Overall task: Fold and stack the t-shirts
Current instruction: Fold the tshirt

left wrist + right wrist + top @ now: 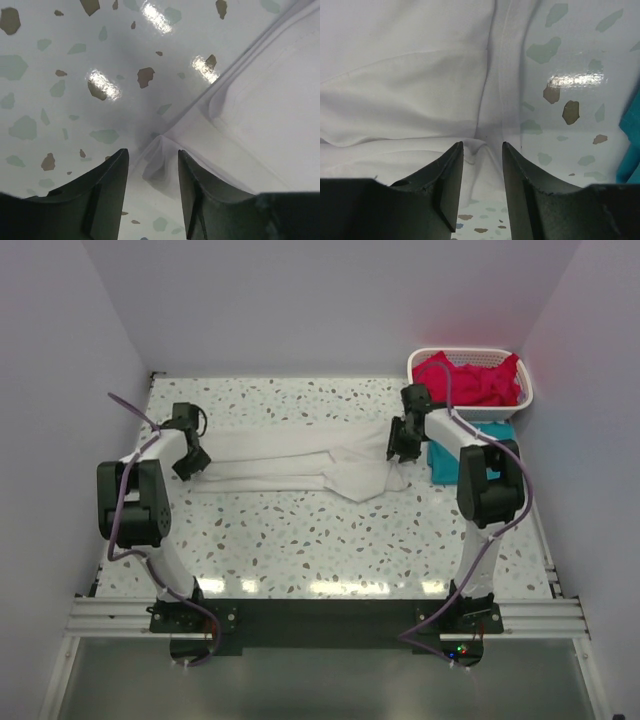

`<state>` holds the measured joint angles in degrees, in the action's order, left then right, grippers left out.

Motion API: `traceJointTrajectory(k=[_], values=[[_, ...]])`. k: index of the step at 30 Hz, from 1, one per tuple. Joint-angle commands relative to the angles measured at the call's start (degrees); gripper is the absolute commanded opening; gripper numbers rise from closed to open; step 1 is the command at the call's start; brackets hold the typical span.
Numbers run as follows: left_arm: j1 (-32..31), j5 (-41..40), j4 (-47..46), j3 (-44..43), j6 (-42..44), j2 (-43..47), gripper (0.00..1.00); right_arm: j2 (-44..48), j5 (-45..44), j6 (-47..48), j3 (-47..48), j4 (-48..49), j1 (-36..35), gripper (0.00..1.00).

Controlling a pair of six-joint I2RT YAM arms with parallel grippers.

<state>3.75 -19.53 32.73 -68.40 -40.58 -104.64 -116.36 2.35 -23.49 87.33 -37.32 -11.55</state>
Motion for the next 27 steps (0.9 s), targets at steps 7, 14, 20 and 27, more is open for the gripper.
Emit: traceJointTrajectory(k=[7, 14, 20, 27], values=[[-0.41, -2.88, -2.58, 4.14, 2.52, 18.22, 0.86, 18.61, -6.12, 7.57, -7.95, 3.03, -7.15, 0.51], [-7.6, -5.25, -2.85, 12.4, 7.87, 29.57, 0.99, 24.6, -12.43, 11.7, -19.64, 7.52, -21.65, 0.58], [-12.36, -5.34, -1.71, 19.7, 11.57, 37.57, 1.0, 20.13, -21.06, 15.92, -21.5, 9.46, -31.33, 0.57], [-12.54, -2.8, -6.27, 26.91, 12.72, 44.35, 1.0, 12.4, -28.01, 17.95, -17.9, 11.04, -35.03, 0.5]])
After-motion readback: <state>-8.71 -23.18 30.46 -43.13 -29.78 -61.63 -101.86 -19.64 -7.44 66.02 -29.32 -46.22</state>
